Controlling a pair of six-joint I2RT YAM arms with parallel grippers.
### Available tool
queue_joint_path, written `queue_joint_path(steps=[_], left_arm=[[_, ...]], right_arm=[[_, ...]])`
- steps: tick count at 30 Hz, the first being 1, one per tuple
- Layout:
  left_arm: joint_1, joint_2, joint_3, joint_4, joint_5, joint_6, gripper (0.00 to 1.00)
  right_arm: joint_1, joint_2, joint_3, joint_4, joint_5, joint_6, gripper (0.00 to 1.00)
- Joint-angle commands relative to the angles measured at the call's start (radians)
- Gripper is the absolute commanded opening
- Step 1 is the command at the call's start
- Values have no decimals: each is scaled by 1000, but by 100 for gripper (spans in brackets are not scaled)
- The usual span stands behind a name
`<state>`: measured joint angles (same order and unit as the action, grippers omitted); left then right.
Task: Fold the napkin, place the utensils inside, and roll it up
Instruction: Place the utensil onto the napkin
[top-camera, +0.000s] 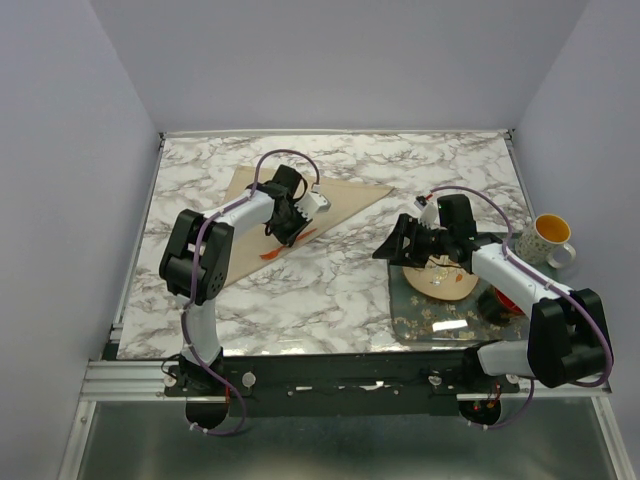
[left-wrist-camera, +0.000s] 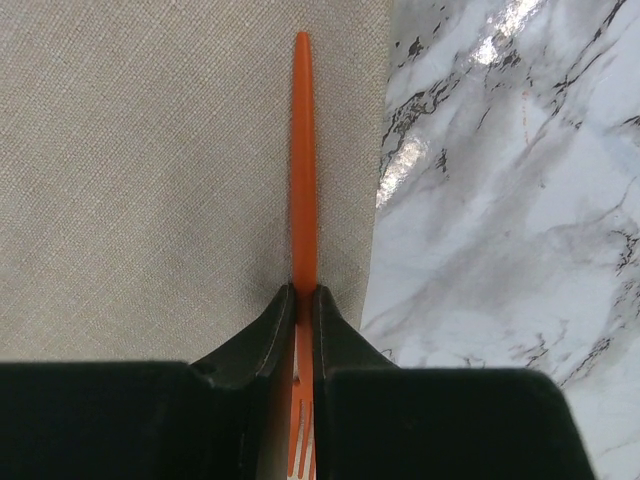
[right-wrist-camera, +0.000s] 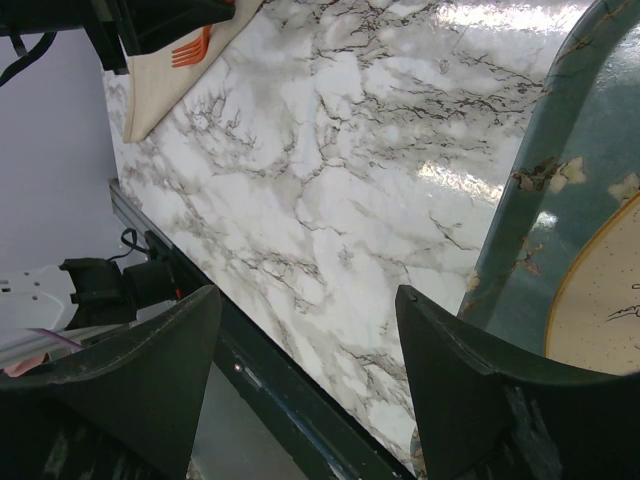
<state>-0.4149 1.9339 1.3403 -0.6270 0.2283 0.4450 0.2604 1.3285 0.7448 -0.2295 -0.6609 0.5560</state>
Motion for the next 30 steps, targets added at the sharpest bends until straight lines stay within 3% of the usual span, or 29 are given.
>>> queue_joint_path(steps=[1,16,21,26,30], left_arm=[[-7,-16,16,-5,-46,35,13],[-12,2,16,1,-52,41,16],[-18,-4,10,-7,-76,15,31],[-18,-65,10,-10,-93,0,38],[-13,-134,20,-14,-124,-29,52]], right_arm=[[2,8,-5,12,-22,-13,79],[2,11,-9,10,-26,-8,79],[2,17,-7,12,-31,-10,79],[2,21,-10,16,-37,-10,79],[2,20,-15,22,-39,-8,79]])
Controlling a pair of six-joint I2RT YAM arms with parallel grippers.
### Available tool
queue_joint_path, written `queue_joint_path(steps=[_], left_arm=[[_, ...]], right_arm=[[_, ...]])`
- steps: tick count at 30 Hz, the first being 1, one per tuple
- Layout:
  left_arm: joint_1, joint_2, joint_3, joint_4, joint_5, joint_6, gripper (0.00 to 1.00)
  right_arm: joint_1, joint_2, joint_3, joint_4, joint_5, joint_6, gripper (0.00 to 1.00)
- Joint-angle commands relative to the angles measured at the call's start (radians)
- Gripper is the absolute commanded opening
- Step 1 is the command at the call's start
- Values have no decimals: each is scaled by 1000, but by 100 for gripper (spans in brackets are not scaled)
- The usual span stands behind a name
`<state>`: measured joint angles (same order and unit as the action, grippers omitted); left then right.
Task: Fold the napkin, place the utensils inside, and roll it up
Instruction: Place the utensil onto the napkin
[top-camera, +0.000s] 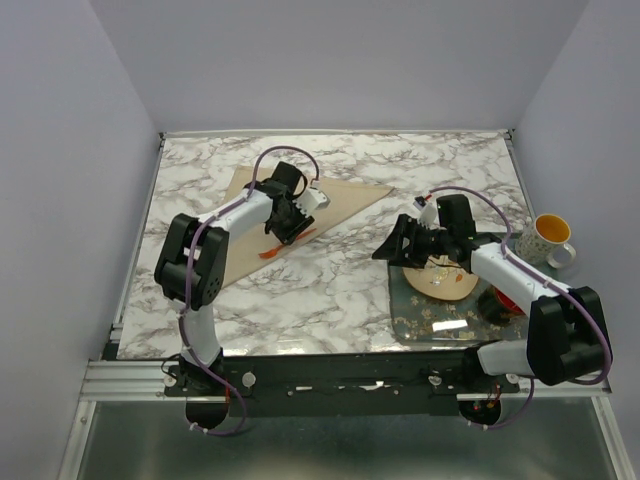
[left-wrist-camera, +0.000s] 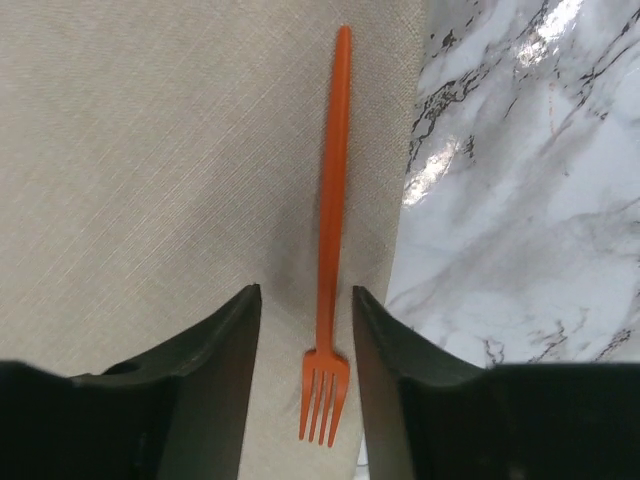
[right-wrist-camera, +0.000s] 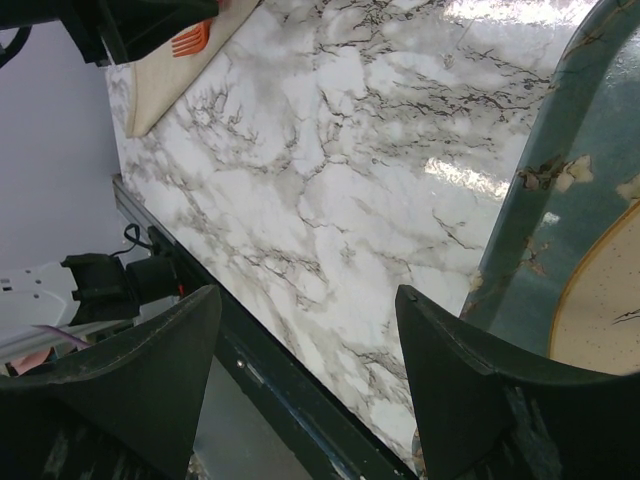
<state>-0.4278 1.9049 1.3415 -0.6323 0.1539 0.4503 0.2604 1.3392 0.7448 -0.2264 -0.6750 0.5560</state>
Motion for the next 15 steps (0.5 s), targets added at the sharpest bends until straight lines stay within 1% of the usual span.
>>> queue_joint_path(steps=[1,2,3,4,5,6,7,8,9,10,11,12,13,14,15], left_arm=[[1,-148,24,-12,-39,-54,54],[1,-174,25,-10,-34,-67,57],[4,-203,27,-12,-24,-79,65],[4,-271,27,-12,-10,-106,71],[6,-306,24,-4,8,-125,80],[15,-341,21,5,10,-159,94],[26,-403,16,9,18,-197,98],[38,-435,5,26,27,-279,99],[44,-467,-13,49,-6,-329,99],[55,-543,-74,75,-45,-382,99],[60,-581,-106,110,-81,-509,99],[61,-619,-140,120,-263,-577,99],[72,-691,-190,114,-349,-667,99],[83,-725,-208,58,-435,-749,99],[96,-754,-222,15,-567,-918,99]], right_arm=[[2,9,-15,21,-24,-7,79],[2,8,-16,27,-28,-8,79],[0,2,-19,32,-31,-10,79],[3,-2,-21,35,-31,-8,79],[2,-8,-22,38,-28,-8,79],[3,-14,-27,38,-12,-11,79],[3,-34,-28,38,-3,-21,79],[5,-41,-31,39,11,-24,79],[7,-47,-32,39,31,-30,79],[8,-61,-30,42,38,-33,79],[13,-70,-30,45,49,-44,79],[20,-77,-32,51,70,-47,79],[26,-81,-38,59,78,-50,79],[40,-90,-39,77,86,-53,79],[46,-89,-36,82,91,-56,79]])
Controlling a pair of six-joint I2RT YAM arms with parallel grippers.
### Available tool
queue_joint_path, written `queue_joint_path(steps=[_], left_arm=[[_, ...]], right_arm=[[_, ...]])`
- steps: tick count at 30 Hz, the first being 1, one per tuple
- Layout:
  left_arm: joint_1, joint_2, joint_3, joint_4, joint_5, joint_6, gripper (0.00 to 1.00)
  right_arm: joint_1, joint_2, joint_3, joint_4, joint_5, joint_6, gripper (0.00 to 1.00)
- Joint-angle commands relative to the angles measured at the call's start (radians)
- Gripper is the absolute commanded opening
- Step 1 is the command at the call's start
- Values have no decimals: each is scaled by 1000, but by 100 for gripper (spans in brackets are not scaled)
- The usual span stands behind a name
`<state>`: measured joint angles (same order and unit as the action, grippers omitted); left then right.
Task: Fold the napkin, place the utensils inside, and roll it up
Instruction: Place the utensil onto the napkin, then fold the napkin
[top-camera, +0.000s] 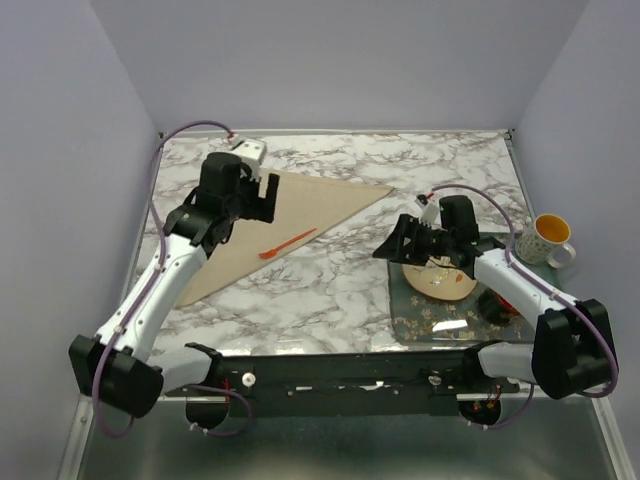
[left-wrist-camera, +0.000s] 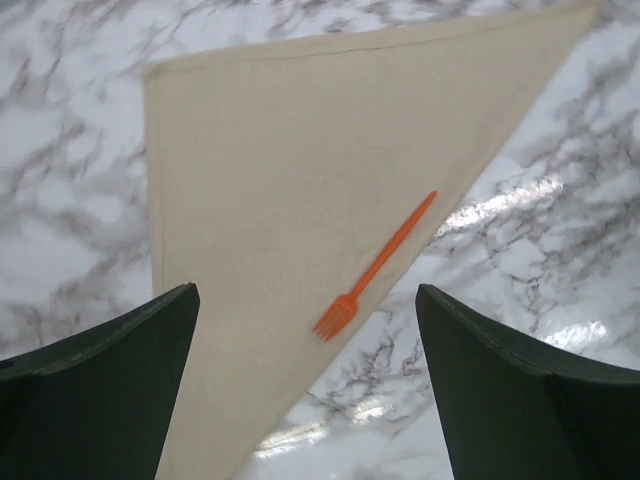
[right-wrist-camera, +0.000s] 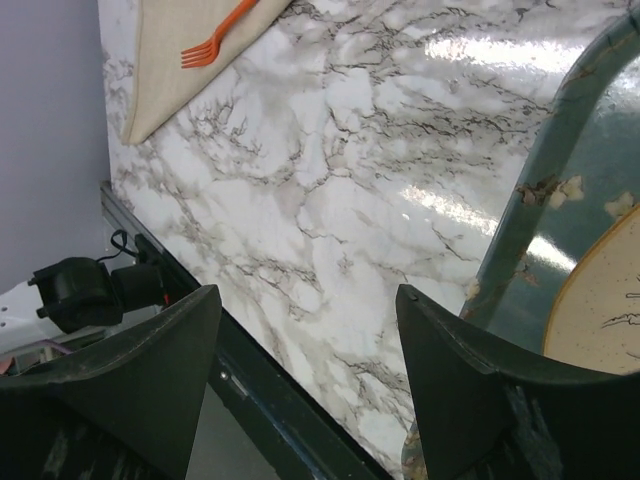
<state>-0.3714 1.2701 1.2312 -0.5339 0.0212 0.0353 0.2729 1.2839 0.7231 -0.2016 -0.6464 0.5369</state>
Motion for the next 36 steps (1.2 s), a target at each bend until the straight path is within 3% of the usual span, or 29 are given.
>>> queue_joint_path(steps=[1,4,5,6,8,9,12,14,18,26,28,36], left_arm=[[54,-194,-155,-124,-470,-587,99],[179,-413,-351,-150,-361,-889,97],[281,-455,-396,-152,-321,-949,92],[329,-483,-435,-153,-279,-975,84],[446,-508,-524,-159,-209,-1005,84],[554,-502,-547,-159,-178,-1011,87],[655,-463,-608,-163,-158,-1028,94],[660,-439,-622,-163,-242,-1041,98],[713,-407,-648,-173,-358,-1081,97],[902,-298,-768,-146,-222,-1262,86],[940,-299,-777,-130,-237,-1253,83],[968,-275,-737,-81,-190,-1197,85]], right_arm=[[43,-34,-10,60,67,-40,79],[72,-40,4,70,74,-49,79],[81,-43,10,71,77,-57,79],[84,-49,10,70,80,-61,79],[88,-54,12,70,74,-67,79],[89,-57,10,70,70,-69,79],[97,-63,9,67,53,-71,79],[104,-67,6,65,54,-74,79],[120,-63,16,62,51,-75,80],[180,-47,39,50,62,-89,80],[184,-46,38,51,73,-86,80],[187,-47,24,50,79,-86,80]])
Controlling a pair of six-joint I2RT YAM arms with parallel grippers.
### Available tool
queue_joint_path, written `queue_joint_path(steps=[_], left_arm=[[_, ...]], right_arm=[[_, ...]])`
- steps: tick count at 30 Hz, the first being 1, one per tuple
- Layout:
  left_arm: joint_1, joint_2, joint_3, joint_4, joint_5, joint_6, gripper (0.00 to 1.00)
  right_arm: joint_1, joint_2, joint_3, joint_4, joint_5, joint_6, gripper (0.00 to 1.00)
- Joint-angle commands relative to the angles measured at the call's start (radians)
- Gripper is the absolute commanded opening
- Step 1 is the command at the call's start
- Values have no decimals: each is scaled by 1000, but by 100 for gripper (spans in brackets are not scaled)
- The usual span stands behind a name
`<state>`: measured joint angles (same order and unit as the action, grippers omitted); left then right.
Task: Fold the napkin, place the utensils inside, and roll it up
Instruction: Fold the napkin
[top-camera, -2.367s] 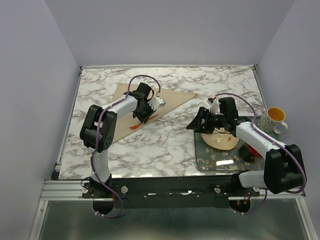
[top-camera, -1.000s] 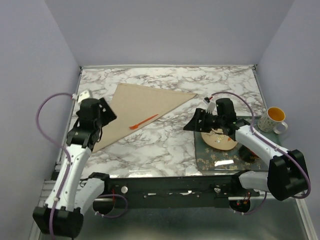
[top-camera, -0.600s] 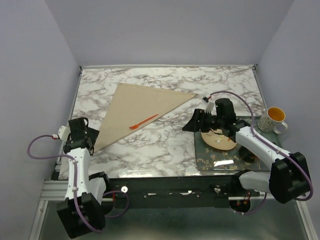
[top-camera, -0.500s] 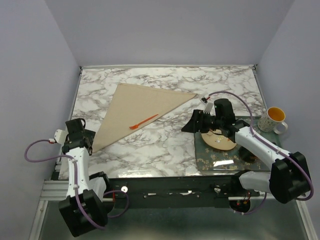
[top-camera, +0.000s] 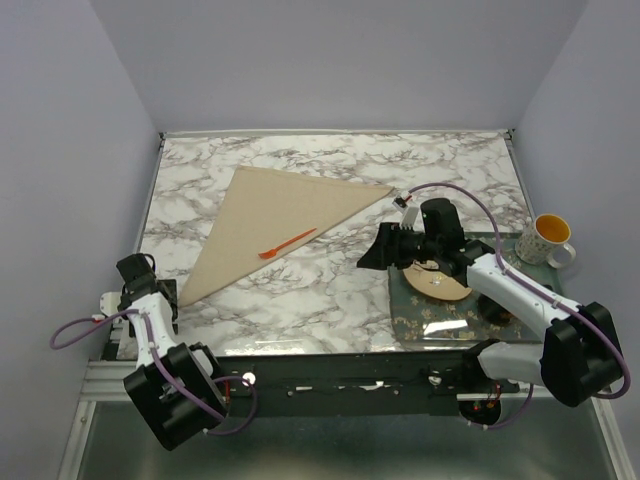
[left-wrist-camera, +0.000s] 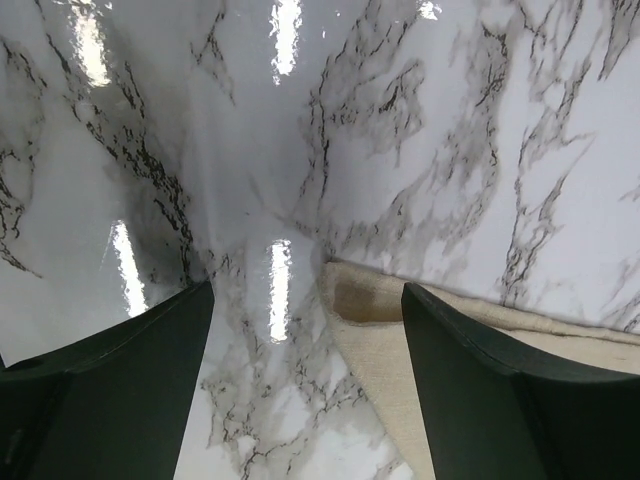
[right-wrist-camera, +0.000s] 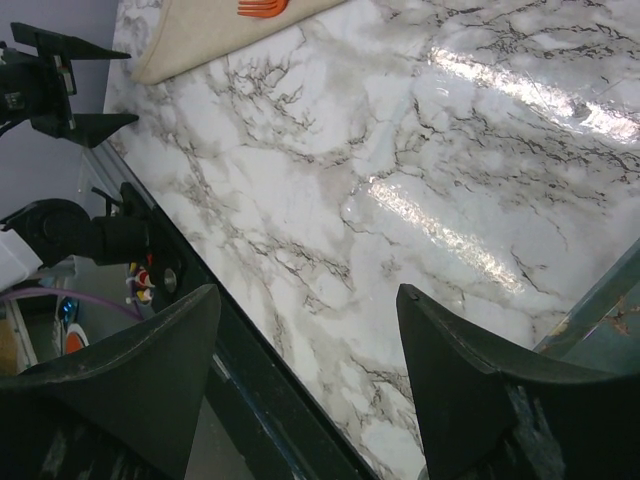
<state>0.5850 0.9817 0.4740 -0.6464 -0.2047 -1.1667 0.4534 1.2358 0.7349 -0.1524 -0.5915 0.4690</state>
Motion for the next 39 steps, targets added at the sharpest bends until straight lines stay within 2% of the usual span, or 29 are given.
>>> queue_joint_path(steps=[1,7,11,16,20,24,30,33,36,37,39], left_arm=[[12,14,14,31,42,7,85],[10,12,-31,91,68,1,85],[12,9,-77,131,82,-17,79],[12,-17,-86,108,59,-5,77],[12,-41,-52,110,54,60,84],[-10,-63,46,53,-63,226,95],[-37,-49,196,-13,-151,351,96],[-39,-86,157,-22,-70,316,97],[-45,-172,65,-4,8,185,91],[-66,-184,54,-4,7,173,85],[-99,-184,57,2,-39,165,81]], right_arm=[[10,-1,12,1,25,-20,80],[11,-2,12,-3,28,-20,80],[13,-2,12,-4,29,-20,80],[13,2,12,-4,27,-17,80],[21,10,12,-4,28,-21,80],[39,39,17,2,59,-38,80],[74,82,44,-19,55,-81,80],[74,97,67,-68,79,-99,80],[73,108,70,-94,87,-98,80],[73,116,70,-99,78,-95,80],[74,123,90,-148,84,-101,80]])
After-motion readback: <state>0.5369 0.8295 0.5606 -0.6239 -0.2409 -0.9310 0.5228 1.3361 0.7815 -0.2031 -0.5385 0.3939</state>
